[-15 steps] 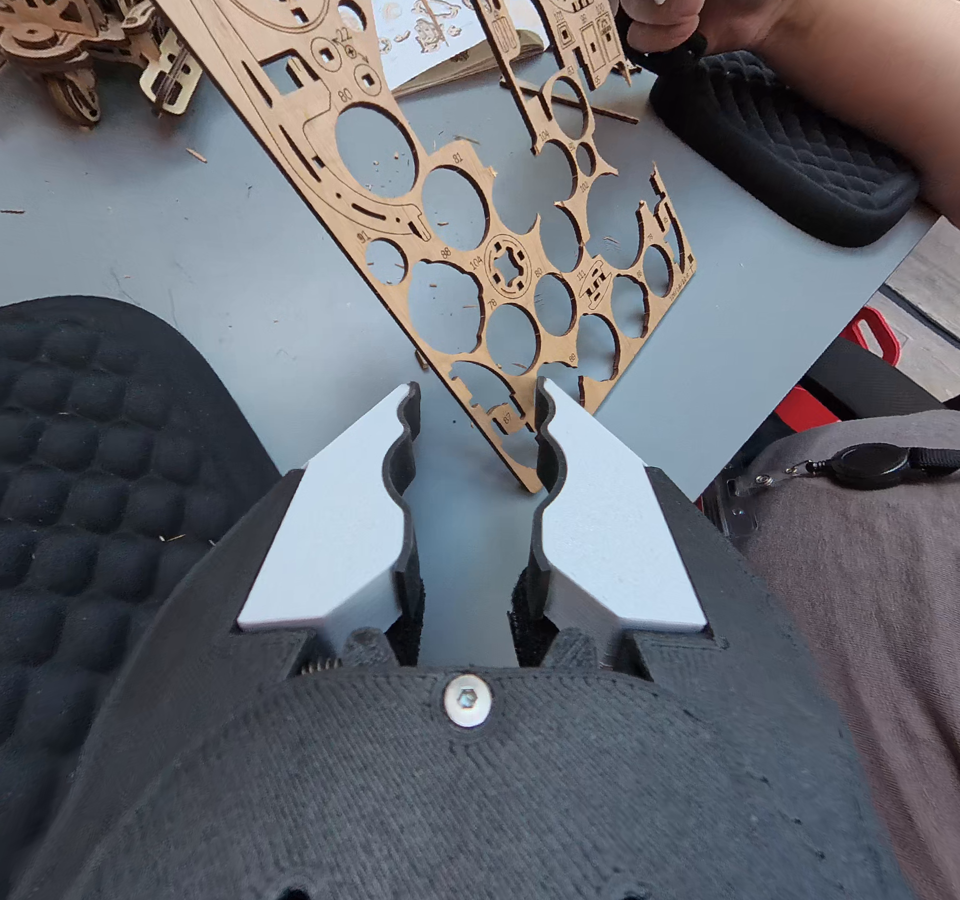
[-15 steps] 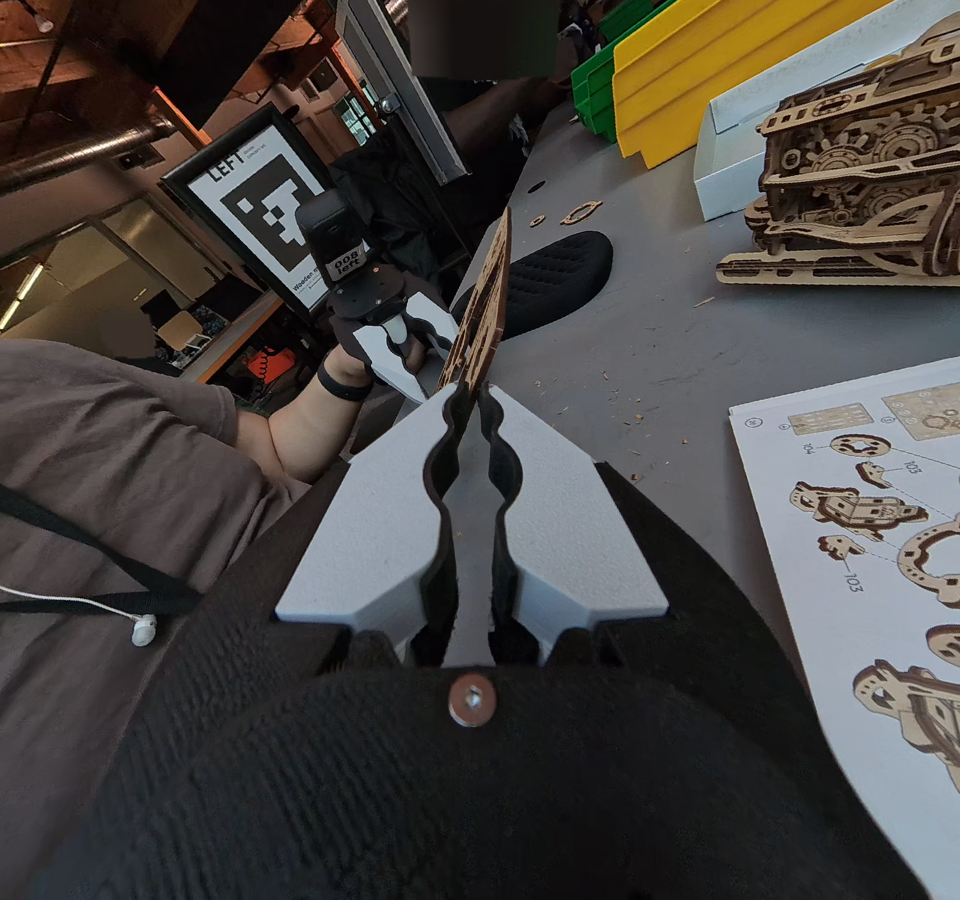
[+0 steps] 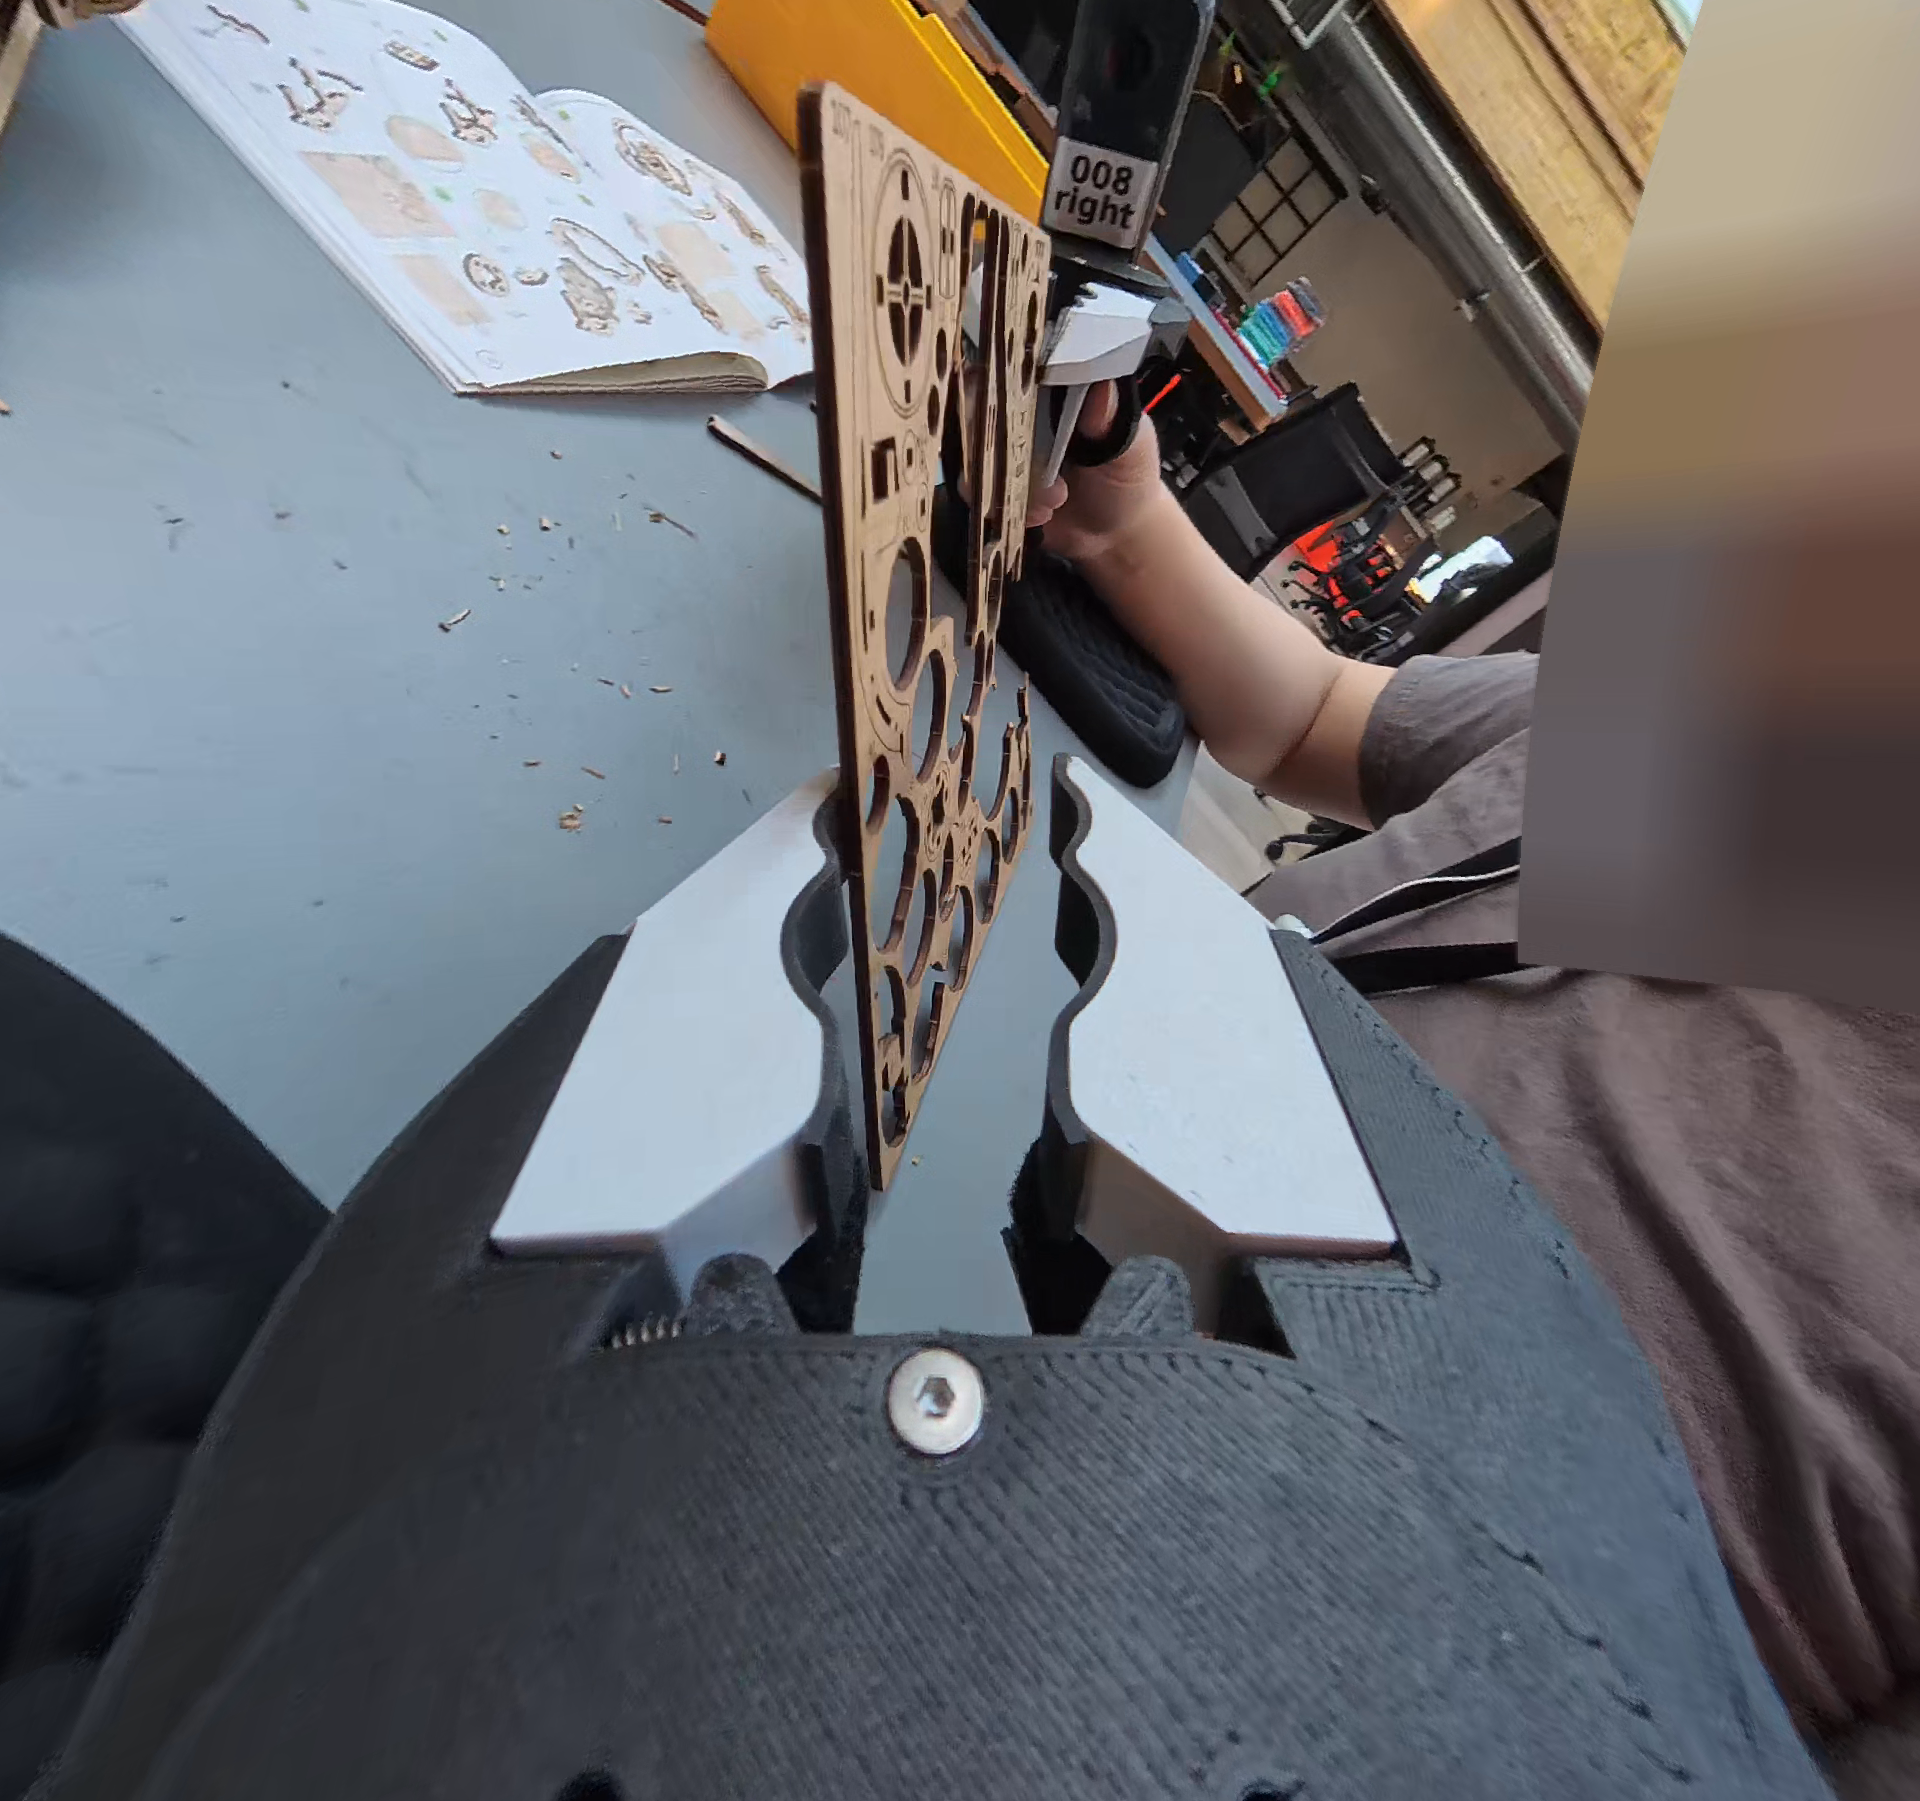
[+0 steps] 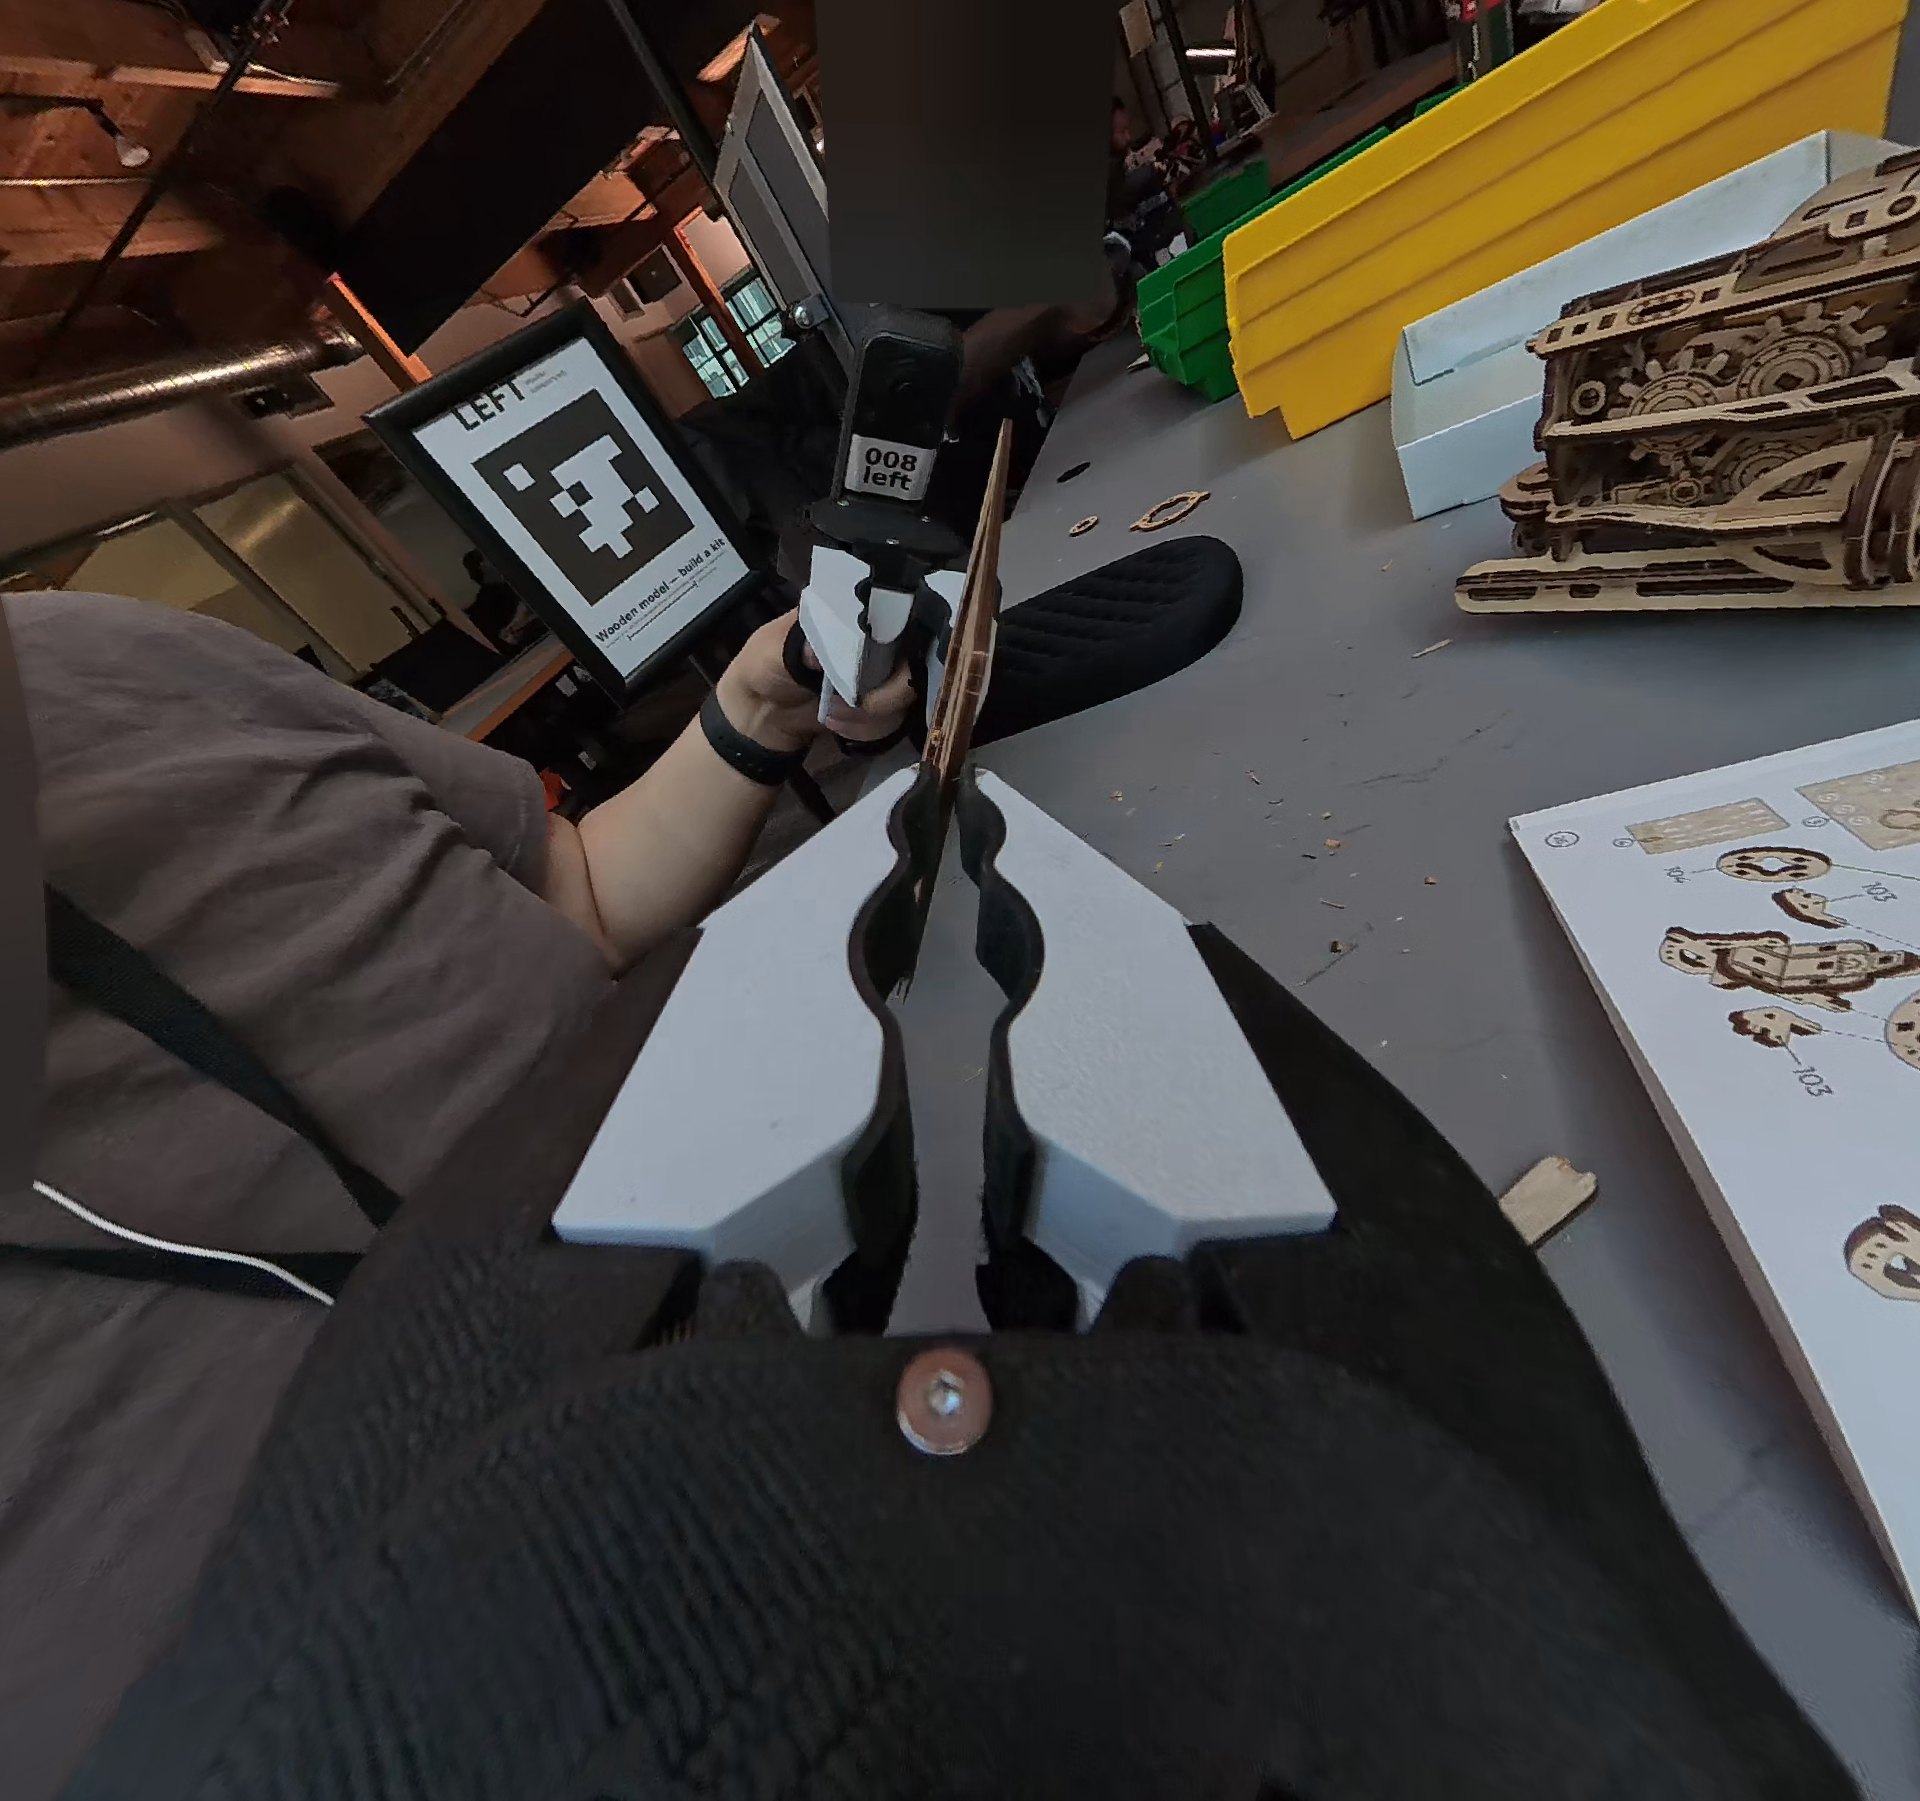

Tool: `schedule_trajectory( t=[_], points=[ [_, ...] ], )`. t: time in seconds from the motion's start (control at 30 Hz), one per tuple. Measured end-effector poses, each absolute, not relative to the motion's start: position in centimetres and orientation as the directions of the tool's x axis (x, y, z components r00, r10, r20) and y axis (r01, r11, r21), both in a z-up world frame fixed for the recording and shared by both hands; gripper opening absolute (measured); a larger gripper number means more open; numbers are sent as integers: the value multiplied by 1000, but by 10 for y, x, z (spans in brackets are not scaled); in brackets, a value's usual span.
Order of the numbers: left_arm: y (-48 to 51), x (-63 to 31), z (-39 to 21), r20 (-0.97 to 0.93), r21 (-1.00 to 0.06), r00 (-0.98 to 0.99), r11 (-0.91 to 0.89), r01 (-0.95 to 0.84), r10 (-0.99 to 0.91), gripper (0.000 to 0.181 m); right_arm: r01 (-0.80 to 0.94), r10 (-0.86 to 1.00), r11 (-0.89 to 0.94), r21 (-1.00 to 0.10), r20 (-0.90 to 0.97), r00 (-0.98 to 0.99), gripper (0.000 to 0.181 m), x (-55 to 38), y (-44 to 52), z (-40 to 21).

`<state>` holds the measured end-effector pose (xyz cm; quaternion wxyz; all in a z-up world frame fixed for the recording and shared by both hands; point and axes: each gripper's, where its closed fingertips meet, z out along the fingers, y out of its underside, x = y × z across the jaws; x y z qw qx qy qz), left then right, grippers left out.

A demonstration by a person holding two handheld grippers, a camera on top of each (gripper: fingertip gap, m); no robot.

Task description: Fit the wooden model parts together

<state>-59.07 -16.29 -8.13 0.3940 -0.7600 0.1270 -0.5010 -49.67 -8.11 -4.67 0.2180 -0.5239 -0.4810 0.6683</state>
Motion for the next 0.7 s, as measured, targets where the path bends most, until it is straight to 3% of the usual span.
schedule_trajectory(
  t=[0.07, 0.17, 0.7],
  points=[
    [-160, -587, -77, 691, -708, 414, -670, 224, -592, 29, 220, 779, -465, -858, -514, -360, 1, -494, -81, -47],
    [-162, -582, -69, 718, -693, 317, -677, 247, -619, 2, 226, 748, -497, -838, -545, -378, 1, -489, -85, -45],
    [-140, -554, -62, 653, -757, 252, -617, 213, -714, 0, 146, 792, -481, -864, -500, -351, 1, -458, -73, -36]
  ],
)
